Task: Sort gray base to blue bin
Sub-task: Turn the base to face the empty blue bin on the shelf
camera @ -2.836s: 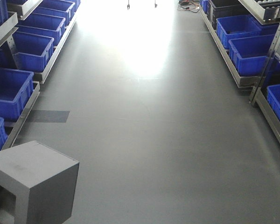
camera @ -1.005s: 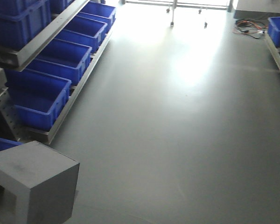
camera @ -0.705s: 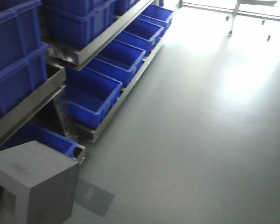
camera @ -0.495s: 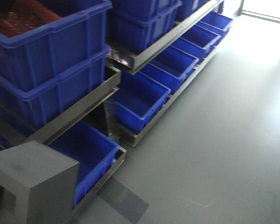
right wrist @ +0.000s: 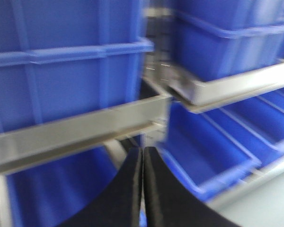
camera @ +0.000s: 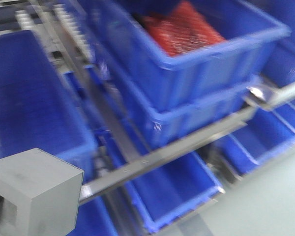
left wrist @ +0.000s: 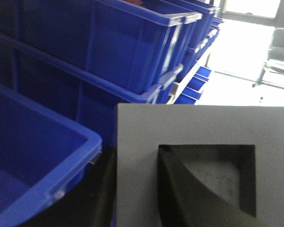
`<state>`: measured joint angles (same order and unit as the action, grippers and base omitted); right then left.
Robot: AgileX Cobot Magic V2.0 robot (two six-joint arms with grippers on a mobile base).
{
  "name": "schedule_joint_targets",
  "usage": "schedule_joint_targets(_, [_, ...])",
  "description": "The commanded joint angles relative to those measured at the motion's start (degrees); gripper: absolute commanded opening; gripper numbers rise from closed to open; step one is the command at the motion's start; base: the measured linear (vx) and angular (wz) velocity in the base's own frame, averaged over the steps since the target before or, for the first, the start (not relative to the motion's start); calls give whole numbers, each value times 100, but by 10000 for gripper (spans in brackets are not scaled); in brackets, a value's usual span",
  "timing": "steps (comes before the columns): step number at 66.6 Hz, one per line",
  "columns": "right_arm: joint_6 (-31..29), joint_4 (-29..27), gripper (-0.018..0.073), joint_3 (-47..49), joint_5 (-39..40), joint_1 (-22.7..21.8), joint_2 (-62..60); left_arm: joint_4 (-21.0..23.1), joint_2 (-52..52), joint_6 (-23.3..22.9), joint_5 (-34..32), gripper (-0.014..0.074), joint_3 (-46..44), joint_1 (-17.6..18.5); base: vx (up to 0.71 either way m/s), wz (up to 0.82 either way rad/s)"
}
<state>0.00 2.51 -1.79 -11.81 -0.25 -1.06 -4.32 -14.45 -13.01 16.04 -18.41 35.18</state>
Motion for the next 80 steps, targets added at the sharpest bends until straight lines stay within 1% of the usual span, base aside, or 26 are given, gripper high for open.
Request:
schedule_joint_targets(1, [-69, 49, -5, -32, 450, -9, -43, 51, -51, -30, -638, -8, -173, 32, 20, 77])
schedule_joint_targets(26, [-69, 49, -5, -32, 460, -9, -43, 51, -51, -30, -638, -8, -173, 32, 18, 74])
schedule_joint_targets(40, [-69, 49, -5, -32, 460, -9, -43, 51, -51, -30, -638, -8, -173, 32, 12, 58])
schedule_joint_targets(54, [-69, 49, -5, -32, 460, -9, -43, 51, -51, -30, -638, -8, -173, 32, 8, 29])
schedule_joint_targets(80, [-69, 49, -5, -32, 460, -9, -43, 51, -51, -30, -638, -8, -173, 32, 5, 6])
